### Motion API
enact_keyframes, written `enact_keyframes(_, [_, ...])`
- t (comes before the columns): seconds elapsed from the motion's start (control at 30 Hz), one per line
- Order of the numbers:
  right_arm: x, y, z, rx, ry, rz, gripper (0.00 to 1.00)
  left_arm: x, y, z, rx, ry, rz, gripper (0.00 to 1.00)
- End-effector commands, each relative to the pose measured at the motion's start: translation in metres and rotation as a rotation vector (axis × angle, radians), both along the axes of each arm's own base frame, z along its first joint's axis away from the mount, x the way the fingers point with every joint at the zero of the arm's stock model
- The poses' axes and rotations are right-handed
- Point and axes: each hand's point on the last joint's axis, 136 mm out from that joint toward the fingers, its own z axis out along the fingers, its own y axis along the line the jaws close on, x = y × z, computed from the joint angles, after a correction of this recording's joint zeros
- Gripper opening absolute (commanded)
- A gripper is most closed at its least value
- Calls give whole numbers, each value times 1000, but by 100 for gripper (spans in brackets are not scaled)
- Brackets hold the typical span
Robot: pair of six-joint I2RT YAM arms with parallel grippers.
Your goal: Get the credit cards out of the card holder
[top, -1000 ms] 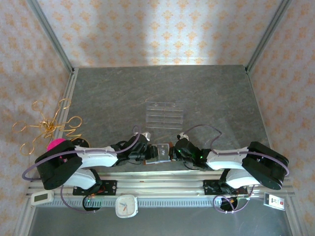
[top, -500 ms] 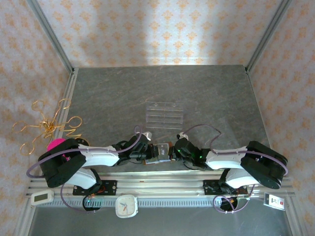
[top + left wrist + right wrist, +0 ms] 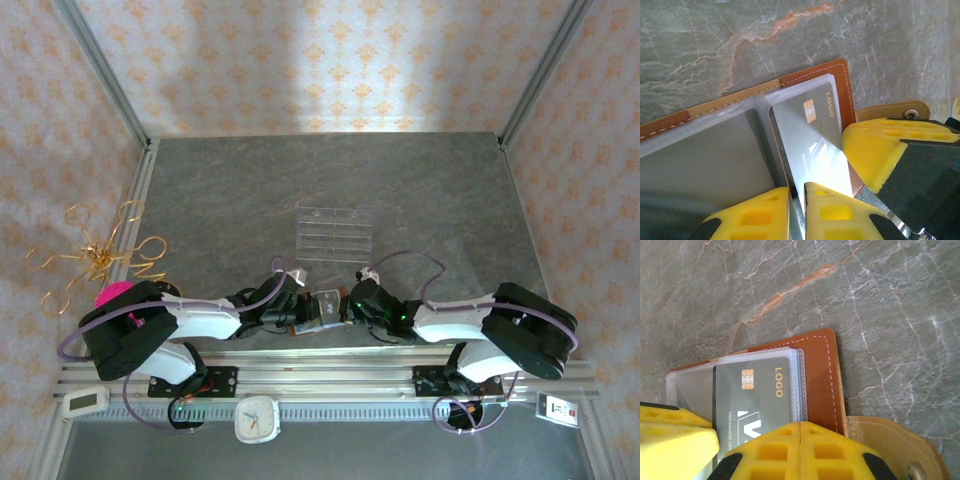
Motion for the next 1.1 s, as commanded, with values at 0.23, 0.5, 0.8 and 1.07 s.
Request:
enact_keyframes(0.23, [-18, -16, -22, -102, 70, 9, 0, -5, 15, -11, 31, 16, 22, 0])
enact_keyframes(0.5, [-17, -26, -26, -124, 76, -33, 0, -13, 30, -6, 48, -5, 20, 0])
enact_keyframes(0.8, [-12, -27, -14, -126, 34, -24, 2, -17, 38, 2, 52, -30, 6, 0])
enact_keyframes(1.07, [-6, -28, 12, -102, -45, -9, 13, -18, 41, 4, 28, -55, 2, 0])
